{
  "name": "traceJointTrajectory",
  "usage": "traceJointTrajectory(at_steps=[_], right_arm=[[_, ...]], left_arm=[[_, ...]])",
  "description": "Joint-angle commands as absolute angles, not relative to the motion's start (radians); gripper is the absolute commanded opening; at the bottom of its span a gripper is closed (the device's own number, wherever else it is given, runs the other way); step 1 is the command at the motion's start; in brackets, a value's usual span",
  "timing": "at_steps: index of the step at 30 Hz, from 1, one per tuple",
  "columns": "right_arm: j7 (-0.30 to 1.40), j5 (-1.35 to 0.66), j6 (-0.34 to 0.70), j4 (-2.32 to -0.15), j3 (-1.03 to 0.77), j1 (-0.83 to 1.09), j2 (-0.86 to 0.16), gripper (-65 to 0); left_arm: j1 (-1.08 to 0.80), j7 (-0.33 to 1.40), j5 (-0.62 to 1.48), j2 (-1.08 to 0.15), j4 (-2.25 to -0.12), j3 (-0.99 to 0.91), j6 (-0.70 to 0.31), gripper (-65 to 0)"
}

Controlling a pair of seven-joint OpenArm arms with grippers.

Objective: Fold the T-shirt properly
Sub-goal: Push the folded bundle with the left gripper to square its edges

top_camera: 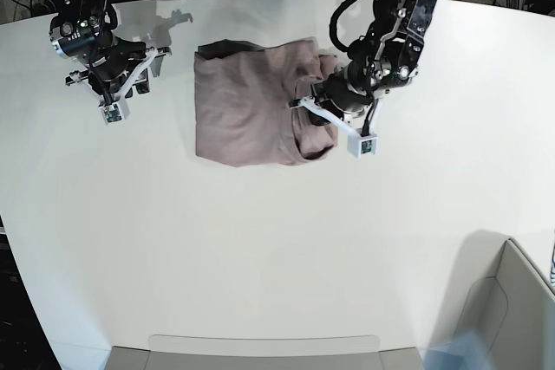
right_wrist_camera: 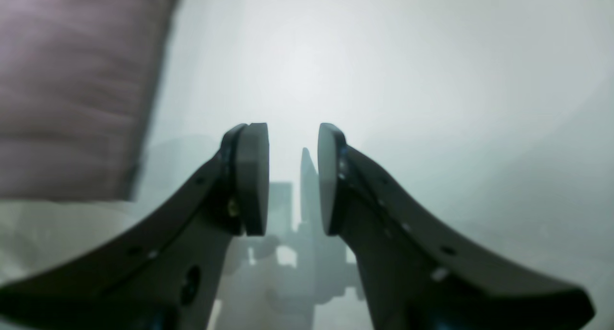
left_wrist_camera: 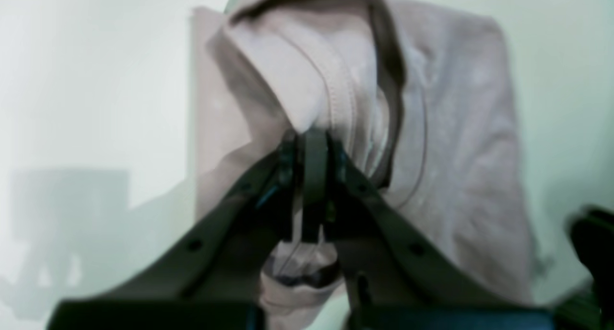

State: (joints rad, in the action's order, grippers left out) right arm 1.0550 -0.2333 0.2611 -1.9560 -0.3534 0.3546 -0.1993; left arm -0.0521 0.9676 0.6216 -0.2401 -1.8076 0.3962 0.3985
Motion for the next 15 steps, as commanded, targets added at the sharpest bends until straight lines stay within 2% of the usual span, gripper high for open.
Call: traceJointTrajectory(at_steps=[1,12,15], right_arm=[[1.041,-0.242,0.262,-1.972,-0.357,0.351,-0.209,-48.5],[1.041,-0.245,0.262,-1.972,-0.357,0.346,-0.205,-48.5],[1.041,-0.246,0.262,-1.972,-0.357,0.344,-0.205,-48.5]], left_arm=[[-0.039,0.955,0.619,-0.242,-1.819,0.381,0.397,-65.0],[-0.039,0.969,0.619,-0.26,-1.796,0.369,0.407,-65.0],[-0.045,0.967,0.619,-0.26,-1.844,0.317,0.407,-57.8]])
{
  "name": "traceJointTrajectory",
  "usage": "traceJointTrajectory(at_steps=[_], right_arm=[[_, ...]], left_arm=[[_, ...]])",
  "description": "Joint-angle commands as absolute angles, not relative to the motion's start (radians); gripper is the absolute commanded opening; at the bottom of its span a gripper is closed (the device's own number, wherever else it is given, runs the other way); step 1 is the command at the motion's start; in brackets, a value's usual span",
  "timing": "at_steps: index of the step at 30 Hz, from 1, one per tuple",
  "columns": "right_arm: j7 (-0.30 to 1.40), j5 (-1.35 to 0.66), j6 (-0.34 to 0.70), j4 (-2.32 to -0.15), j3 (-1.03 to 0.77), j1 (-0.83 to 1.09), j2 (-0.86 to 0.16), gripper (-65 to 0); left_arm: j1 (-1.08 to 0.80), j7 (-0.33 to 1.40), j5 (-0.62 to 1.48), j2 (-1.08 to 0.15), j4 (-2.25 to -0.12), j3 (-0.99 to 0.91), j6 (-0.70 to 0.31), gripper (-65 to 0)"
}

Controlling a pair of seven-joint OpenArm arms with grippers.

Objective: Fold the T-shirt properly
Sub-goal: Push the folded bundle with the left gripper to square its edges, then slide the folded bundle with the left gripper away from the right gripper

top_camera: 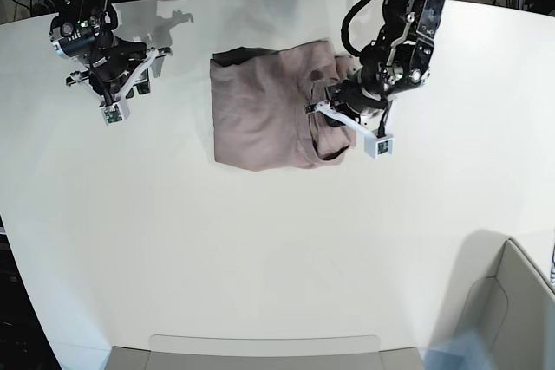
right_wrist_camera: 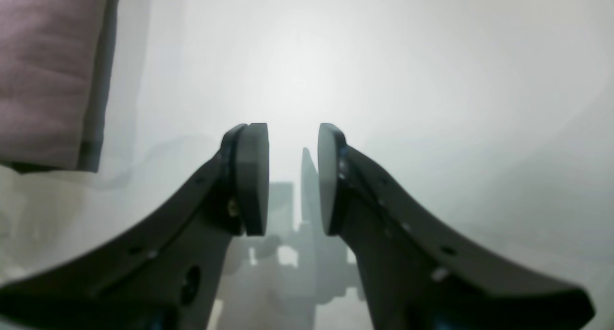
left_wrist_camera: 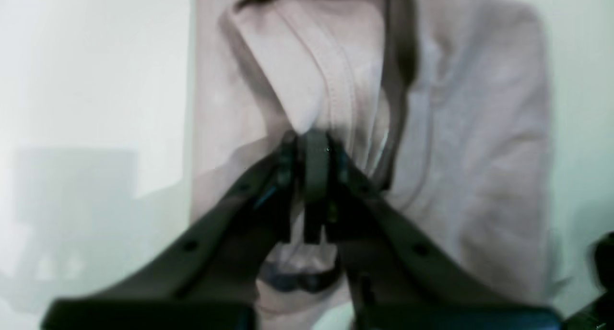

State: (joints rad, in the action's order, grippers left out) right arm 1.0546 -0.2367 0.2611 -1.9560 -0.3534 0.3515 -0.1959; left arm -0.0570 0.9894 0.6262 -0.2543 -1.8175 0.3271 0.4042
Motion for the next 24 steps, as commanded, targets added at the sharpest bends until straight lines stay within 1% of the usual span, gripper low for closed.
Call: traceJointTrajectory(at_steps=[1,3,6,9,10,12,14,16,19,24], right_arm=[[1.041,-0.246,0.262,-1.972,-0.357,0.344,-0.205,-48.5],[1.038,-0.246,0.262,-1.972,-0.357,0.343,-0.205,-48.5],[1.036,-0.246,0.262,-1.977,-0.357,0.335,-0.205,-48.7],[1.038,-0.246,0.263,-1.991,-0.351,0.295,-0.209,-48.9],[1.04,-0.246,0.263,-2.002,-0.329,0.275,-0.213,-49.9],[1.041,-0.246,0.263,-2.017,-0.271,0.24,-0.236,-54.6],[1.041,-0.242,0.263,-2.015,-0.2,0.186,-0.242,-61.1],[1.04,-0.24,0.263,-2.005,-0.147,0.127,-0.239,-65.0],[1.036,-0.24,0.263,-1.954,-0.091,0.044,-0.22,-65.0],[1.036,-0.239,0.263,-1.779,0.028,-0.099,-0.217,-65.0]], left_arm=[[-0.045,0.967,0.619,-0.26,-1.862,0.295,0.407,-55.6],[-0.048,0.966,0.619,-0.26,-1.897,0.246,0.407,-53.3],[-0.079,0.964,0.619,-0.26,-1.923,0.186,0.407,-54.7],[-0.091,0.967,0.624,-0.26,-1.936,0.199,0.4,-56.9],[-0.099,0.975,0.624,-0.26,-1.949,0.226,0.397,-59.1],[-0.127,0.975,0.624,-0.26,-1.974,0.297,0.397,-65.0],[-0.151,0.975,0.621,-0.26,-1.997,0.369,0.397,-65.0],[-0.163,0.975,0.621,-0.26,-2.003,0.424,0.397,-65.0],[-0.168,0.975,0.621,-0.274,-2.003,0.495,0.397,-65.0],[-0.153,0.977,0.621,-0.361,-1.963,0.682,0.397,-65.0]])
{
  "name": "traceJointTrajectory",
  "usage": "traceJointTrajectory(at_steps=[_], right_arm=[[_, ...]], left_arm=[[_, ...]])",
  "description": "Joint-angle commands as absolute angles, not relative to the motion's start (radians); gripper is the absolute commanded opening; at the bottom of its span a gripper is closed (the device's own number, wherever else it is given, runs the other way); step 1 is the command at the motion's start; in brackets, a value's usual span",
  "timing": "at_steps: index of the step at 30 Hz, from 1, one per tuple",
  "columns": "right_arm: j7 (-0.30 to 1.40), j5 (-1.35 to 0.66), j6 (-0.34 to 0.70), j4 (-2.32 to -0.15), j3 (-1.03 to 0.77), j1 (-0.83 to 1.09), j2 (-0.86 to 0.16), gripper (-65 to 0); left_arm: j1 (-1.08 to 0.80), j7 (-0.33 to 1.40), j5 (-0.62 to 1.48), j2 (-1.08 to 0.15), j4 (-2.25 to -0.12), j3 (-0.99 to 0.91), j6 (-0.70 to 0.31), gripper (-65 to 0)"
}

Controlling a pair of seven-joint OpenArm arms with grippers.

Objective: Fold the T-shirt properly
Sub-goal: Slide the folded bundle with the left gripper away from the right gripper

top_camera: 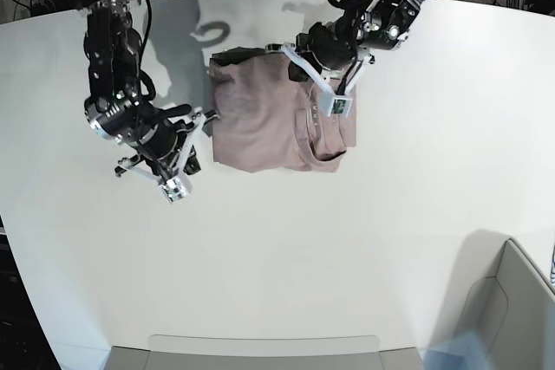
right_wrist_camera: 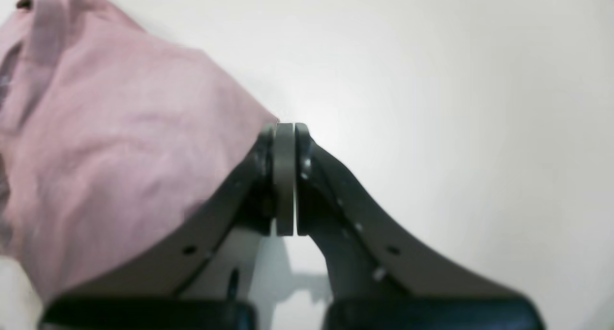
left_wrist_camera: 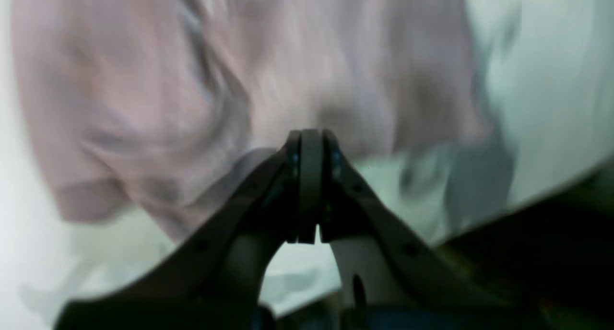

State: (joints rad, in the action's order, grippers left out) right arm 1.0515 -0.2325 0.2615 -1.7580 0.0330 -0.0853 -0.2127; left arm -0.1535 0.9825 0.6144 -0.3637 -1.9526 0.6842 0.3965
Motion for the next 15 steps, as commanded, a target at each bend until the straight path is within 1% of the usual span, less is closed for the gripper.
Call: traceJointTrajectory(at_steps=[1,5,7,9,11,13,15], right_arm=[[1.035,-0.239,0.263,-1.732,0.054,-0.122,-0.217,-65.0],[1.021,-0.239,0.263,-1.6,0.17,-0.176,-0.219,-65.0],[1.006,-0.239,0.263,-1.569,0.219,-0.176,-0.225,-65.0],[1.029,-0.239,0.263,-1.567,0.274,-0.166,-0.237,-65.0],[1.086,-0.239,0.263,-1.624,0.335,-0.119,-0.268,-65.0],[1.101,-0.239,0.26,-1.719,0.375,-0.065,-0.288,-65.0],[1.099,-0.239,0.257,-1.811,0.369,0.001,-0.291,-65.0]], left_arm=[[-0.134,0.977,0.619,-0.367,-1.937,0.691,0.397,-65.0],[-0.094,0.977,0.619,-0.367,-1.805,0.688,0.4,-65.0],[-0.071,0.974,0.619,-0.369,-1.762,0.679,0.406,-65.0],[-0.058,0.972,0.619,-0.371,-1.744,0.616,0.406,-65.0],[-0.058,0.972,0.619,-0.371,-1.744,0.486,0.407,-65.0],[-0.054,0.974,0.619,-0.367,-1.744,0.349,0.407,-65.0],[-0.053,0.977,0.619,-0.366,-1.748,0.259,0.406,-65.0]])
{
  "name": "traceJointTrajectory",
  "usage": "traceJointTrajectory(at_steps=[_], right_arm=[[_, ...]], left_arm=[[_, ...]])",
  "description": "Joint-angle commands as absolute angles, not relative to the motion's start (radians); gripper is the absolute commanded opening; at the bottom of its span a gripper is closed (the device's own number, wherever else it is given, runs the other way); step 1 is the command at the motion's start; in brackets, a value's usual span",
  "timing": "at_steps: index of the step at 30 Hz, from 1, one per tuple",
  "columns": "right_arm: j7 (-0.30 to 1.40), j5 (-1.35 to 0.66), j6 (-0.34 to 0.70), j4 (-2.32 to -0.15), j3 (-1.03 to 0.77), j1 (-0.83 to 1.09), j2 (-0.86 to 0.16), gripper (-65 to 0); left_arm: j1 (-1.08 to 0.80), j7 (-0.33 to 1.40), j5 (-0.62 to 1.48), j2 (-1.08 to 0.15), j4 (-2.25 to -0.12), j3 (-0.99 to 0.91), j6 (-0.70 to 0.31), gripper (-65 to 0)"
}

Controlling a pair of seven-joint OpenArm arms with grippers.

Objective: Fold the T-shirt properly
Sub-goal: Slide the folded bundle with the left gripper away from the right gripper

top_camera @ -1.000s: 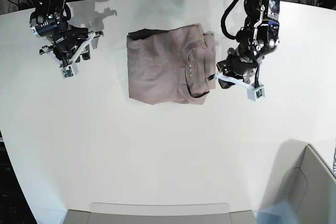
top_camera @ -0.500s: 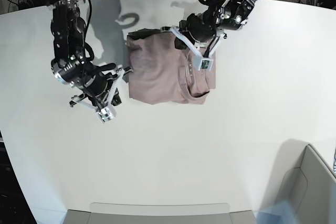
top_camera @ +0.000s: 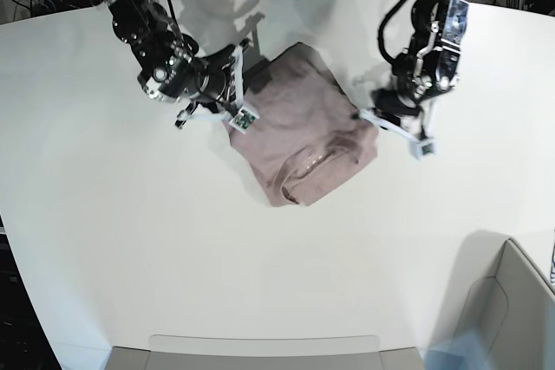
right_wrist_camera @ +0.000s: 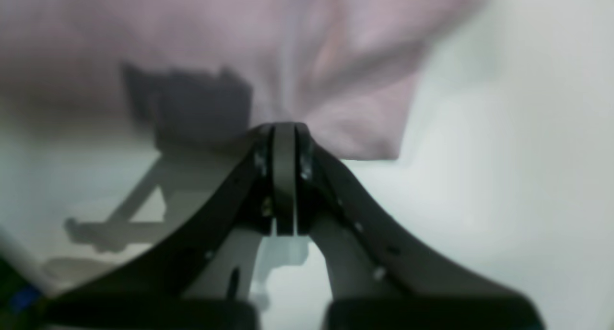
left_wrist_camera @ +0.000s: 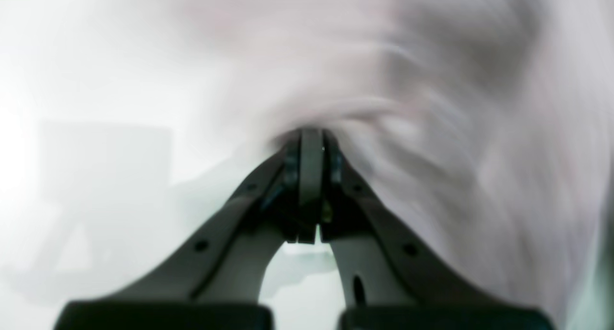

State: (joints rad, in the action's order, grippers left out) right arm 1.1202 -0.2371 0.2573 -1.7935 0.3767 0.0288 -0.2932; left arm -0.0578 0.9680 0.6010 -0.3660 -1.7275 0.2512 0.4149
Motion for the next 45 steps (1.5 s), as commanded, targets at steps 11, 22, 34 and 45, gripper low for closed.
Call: traceJointTrajectory(at_steps=[11,22,34,45], right_arm=[[0.98,-0.246,0.252,-1.933,-0.013,0.162,-0.237,-65.0],[0.981,-0.246,0.254,-1.989,-0.275,0.302,-0.213,-65.0],[0.978,-0.246,0.254,-1.991,-0.28,0.34,-0.219,-65.0],[0.978,-0.246,0.254,-1.991,-0.272,0.335,-0.216,-65.0]], left_arm=[[-0.059,0.963,0.621,-0.266,-1.867,0.246,0.397,-65.0],[0.042,0.892,0.619,-0.205,-1.748,0.51,0.395,-65.0],[0.097,0.892,0.619,-0.355,-1.497,0.596,0.395,-65.0],[0.166,0.822,0.619,-0.605,-1.435,0.595,0.395,-65.0]])
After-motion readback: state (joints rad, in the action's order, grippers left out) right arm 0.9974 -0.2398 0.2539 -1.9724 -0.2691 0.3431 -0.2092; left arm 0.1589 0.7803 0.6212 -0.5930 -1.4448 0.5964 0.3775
